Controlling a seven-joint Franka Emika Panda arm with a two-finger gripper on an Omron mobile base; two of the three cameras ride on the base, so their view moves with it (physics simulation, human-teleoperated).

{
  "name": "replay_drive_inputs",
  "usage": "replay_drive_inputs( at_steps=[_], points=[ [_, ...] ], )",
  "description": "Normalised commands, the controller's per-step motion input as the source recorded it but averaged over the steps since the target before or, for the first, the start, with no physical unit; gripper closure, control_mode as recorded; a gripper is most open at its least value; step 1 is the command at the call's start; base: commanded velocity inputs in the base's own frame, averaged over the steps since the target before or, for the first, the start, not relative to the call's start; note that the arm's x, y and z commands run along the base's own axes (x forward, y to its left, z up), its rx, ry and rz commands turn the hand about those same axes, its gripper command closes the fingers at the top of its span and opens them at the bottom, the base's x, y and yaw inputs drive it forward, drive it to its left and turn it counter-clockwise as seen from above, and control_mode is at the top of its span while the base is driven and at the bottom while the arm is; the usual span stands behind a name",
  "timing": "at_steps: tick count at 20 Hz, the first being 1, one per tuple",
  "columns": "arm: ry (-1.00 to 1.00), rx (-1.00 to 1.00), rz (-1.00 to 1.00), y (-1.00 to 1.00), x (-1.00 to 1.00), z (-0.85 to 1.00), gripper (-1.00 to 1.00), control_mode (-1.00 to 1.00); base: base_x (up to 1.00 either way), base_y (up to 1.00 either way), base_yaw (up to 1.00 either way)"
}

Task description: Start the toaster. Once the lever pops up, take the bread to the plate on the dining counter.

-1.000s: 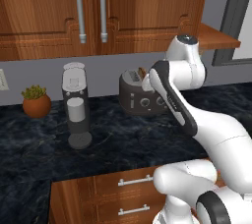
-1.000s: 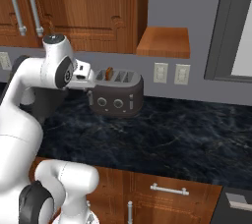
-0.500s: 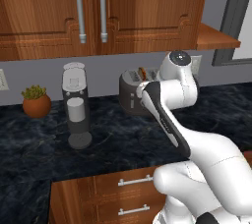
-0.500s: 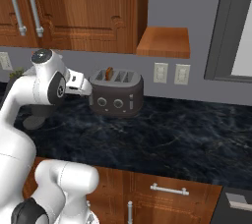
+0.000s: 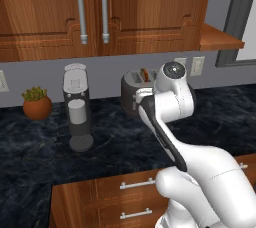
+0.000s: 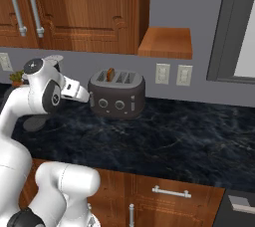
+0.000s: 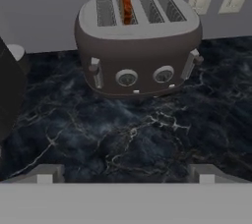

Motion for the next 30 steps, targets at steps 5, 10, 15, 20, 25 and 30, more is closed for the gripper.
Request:
replay_drive_inputs(
  at_steps=[5, 10, 15, 20, 25, 30],
  points=[
    [0.0, 0.0, 0.0, 0.0, 0.08, 0.0, -1.0, -1.0, 0.0, 0.0, 0.0],
    [0.0, 0.0, 0.0, 0.0, 0.11, 0.0, -1.0, -1.0, 0.0, 0.0, 0.0],
    [0.0, 0.0, -0.02, 0.0, 0.15, -0.02, -1.0, -1.0, 0.0, 0.0, 0.0],
    [0.0, 0.0, -0.04, 0.0, 0.17, -0.06, -1.0, -1.0, 0.0, 0.0, 0.0],
    [0.0, 0.0, -0.04, 0.0, 0.19, -0.14, -1.0, -1.0, 0.0, 0.0, 0.0],
    [0.0, 0.0, -0.03, 0.0, 0.18, -0.21, -1.0, -1.0, 0.0, 0.0, 0.0]
  ],
)
